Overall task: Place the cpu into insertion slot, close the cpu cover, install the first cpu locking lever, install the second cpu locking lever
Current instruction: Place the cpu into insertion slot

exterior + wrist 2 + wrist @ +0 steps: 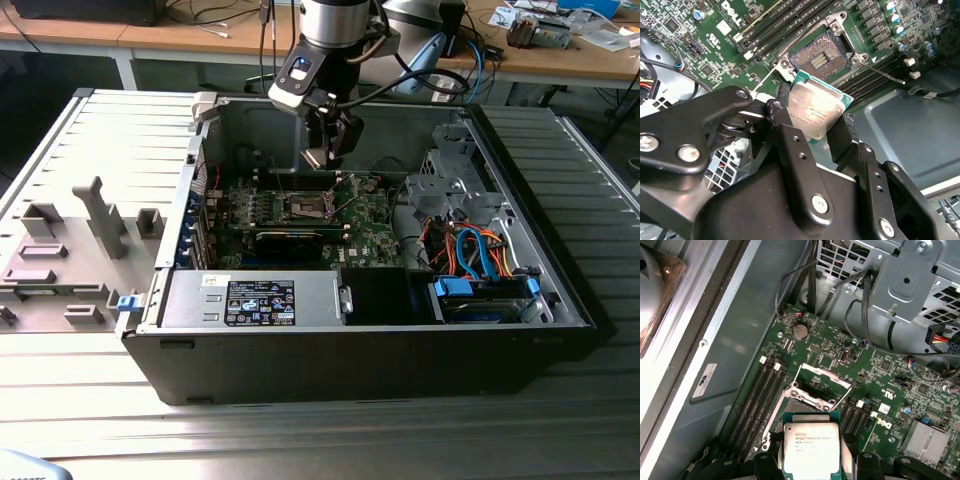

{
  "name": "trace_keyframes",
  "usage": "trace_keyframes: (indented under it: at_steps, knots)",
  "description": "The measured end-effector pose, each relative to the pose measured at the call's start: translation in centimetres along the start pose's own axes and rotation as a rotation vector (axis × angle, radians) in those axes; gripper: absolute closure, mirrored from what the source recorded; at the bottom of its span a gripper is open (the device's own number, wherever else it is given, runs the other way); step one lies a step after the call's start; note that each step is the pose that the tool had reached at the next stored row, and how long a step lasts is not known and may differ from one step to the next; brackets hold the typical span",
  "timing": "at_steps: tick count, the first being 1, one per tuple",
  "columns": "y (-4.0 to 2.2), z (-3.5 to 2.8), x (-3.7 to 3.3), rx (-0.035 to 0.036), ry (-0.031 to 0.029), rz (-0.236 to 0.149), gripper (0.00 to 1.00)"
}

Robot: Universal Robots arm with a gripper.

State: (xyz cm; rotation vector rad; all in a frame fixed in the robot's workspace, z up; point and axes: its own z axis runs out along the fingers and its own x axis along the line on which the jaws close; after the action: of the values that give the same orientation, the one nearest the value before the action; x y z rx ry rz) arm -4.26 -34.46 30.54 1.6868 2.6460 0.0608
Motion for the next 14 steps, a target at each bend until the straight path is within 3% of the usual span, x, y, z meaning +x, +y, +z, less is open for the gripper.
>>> trace_keyframes:
  at_steps: [14]
  knots:
    - [0.0,0.08,0.0,-0.0005,-0.0009,0.028,0.45]
